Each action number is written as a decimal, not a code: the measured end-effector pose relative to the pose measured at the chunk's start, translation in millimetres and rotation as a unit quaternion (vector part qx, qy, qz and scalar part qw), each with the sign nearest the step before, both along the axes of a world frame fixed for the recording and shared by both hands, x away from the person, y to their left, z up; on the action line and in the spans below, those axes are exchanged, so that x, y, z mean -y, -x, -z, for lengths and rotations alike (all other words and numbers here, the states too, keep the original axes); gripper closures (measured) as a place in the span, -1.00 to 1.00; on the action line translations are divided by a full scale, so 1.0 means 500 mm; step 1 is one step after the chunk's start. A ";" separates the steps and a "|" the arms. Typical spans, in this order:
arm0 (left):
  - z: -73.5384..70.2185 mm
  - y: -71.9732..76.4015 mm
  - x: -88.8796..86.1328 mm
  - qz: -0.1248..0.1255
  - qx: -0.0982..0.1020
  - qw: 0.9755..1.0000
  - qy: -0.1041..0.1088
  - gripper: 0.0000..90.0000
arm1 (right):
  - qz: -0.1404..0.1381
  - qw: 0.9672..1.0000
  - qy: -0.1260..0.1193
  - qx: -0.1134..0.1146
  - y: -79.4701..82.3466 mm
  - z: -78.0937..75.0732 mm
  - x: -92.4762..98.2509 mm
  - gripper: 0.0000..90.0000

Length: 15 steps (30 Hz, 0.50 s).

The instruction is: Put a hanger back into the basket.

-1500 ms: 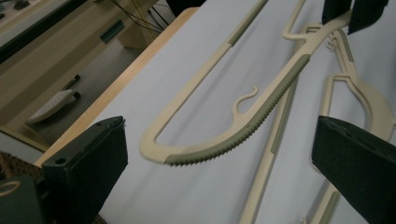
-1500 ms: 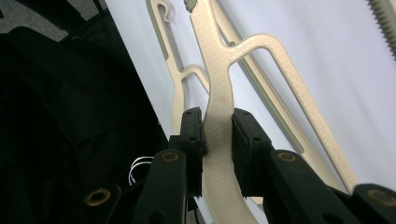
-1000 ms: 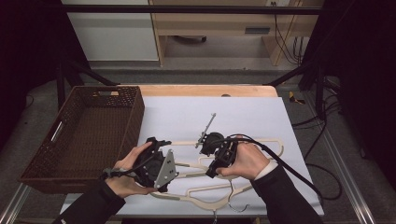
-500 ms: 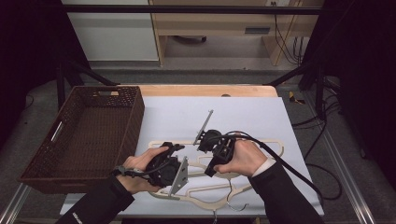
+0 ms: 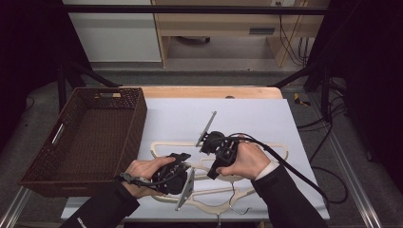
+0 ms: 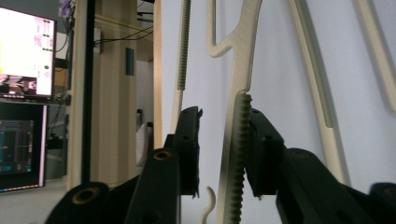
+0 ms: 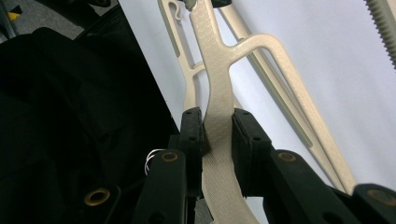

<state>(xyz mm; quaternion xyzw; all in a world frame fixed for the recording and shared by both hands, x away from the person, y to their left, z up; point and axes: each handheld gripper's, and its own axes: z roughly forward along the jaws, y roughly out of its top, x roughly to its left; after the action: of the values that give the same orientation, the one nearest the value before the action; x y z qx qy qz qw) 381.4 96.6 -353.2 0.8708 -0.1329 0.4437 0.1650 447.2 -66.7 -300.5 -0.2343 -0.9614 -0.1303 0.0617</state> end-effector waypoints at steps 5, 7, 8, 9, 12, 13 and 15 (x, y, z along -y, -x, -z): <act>0.008 0.005 0.002 0.001 0.022 1.000 -0.011 0.79 | 0.005 1.000 -0.003 -0.004 -0.002 0.001 -0.003 0.67; 0.011 0.006 0.000 0.007 0.027 0.999 -0.015 0.81 | 0.003 1.000 -0.006 -0.006 -0.003 0.001 -0.002 0.67; 0.012 0.008 -0.001 0.008 0.031 0.999 -0.020 0.83 | 0.002 1.000 -0.007 -0.006 -0.003 0.001 -0.003 0.67; 0.014 0.009 -0.001 0.010 0.036 0.999 -0.026 0.84 | 0.002 1.000 -0.007 -0.006 -0.003 0.001 -0.003 0.67; 0.017 0.013 -0.001 0.015 0.051 0.998 -0.031 0.86 | 0.001 1.000 -0.007 -0.007 -0.003 0.003 -0.004 0.67; 0.018 0.013 -0.002 0.017 0.056 0.998 -0.028 0.87 | 0.001 1.000 -0.006 -0.007 -0.003 0.003 -0.004 0.67; 0.018 0.015 -0.003 0.020 0.056 0.998 -0.028 0.88 | 0.001 1.000 -0.007 -0.006 -0.003 0.002 -0.003 0.67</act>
<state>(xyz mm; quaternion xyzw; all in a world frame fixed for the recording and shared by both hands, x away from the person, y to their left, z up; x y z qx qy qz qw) 374.2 98.3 -362.1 0.8461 -0.1712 0.4845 0.1419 448.8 -65.2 -301.6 -0.2353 -0.9599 -0.1360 0.0687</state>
